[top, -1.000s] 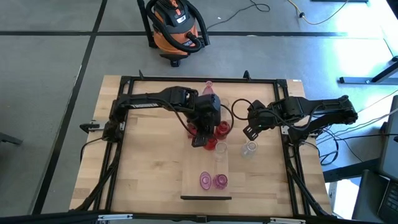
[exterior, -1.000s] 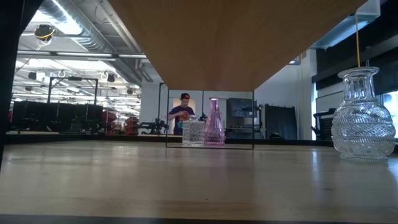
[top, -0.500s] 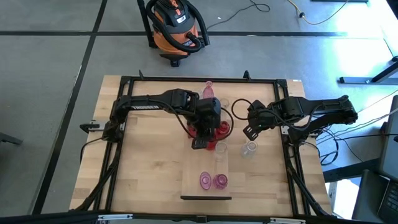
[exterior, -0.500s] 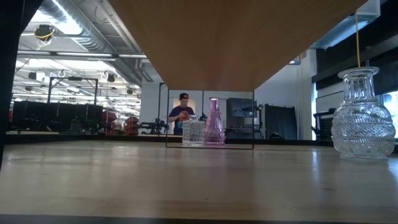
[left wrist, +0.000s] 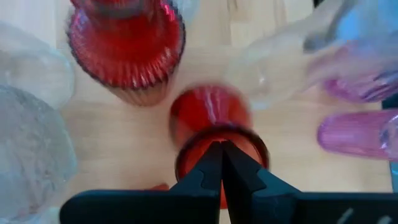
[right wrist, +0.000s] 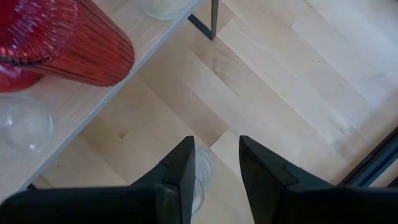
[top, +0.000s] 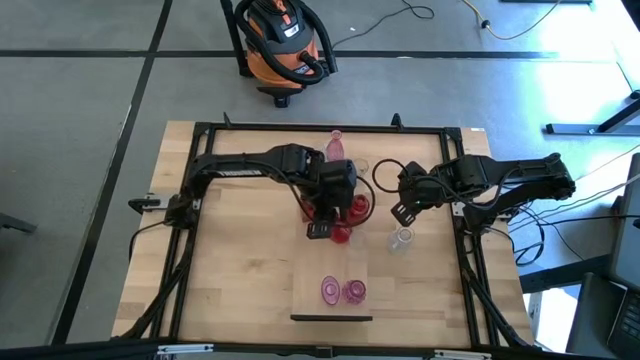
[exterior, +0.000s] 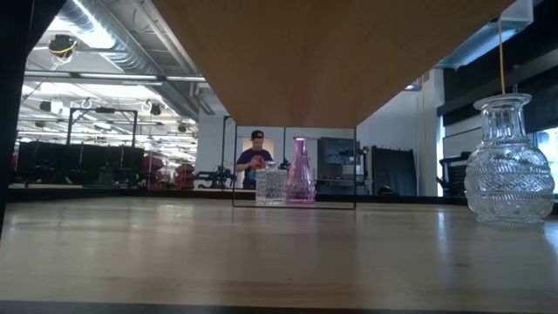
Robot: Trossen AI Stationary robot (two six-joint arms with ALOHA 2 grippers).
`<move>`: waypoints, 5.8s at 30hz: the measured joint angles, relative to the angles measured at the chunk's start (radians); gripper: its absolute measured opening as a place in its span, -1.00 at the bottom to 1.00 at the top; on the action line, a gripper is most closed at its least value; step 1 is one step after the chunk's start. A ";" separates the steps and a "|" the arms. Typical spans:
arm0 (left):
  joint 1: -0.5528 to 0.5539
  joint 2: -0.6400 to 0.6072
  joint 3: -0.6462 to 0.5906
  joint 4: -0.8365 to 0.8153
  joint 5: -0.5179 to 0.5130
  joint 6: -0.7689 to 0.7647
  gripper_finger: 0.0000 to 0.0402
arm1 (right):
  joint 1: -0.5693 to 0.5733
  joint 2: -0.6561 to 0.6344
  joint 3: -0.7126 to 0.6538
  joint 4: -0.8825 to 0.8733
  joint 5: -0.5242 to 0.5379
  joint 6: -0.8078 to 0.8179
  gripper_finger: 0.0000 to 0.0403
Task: Sort vases onto shelf
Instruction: Adjust the vases on the shelf
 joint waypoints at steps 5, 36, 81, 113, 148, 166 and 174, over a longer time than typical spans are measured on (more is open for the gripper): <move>0.000 0.003 -0.002 0.000 -0.035 0.000 -1.00 | 0.000 0.000 0.000 0.000 -0.005 0.000 -0.46; 0.005 0.003 -0.002 -0.009 -0.037 -0.005 -1.00 | 0.001 0.000 0.000 0.281 -0.178 -0.068 -0.46; 0.005 0.002 -0.002 -0.023 -0.036 -0.008 -1.00 | 0.117 0.048 -0.305 0.759 -0.122 0.431 -0.99; 0.004 -0.029 -0.002 0.036 0.017 -0.081 -1.00 | 0.118 0.100 -0.305 0.842 -0.088 0.444 -1.00; 0.007 -0.034 0.036 -0.001 0.015 -0.198 -0.90 | 0.118 0.100 -0.305 0.850 -0.089 0.446 -1.00; 0.018 -0.019 0.035 0.016 0.009 -0.238 -0.39 | 0.153 0.100 -0.305 0.871 -0.061 0.472 -1.00; 0.010 0.001 0.034 0.023 0.009 -0.242 -0.39 | 0.153 0.100 -0.305 0.896 -0.044 0.472 -1.00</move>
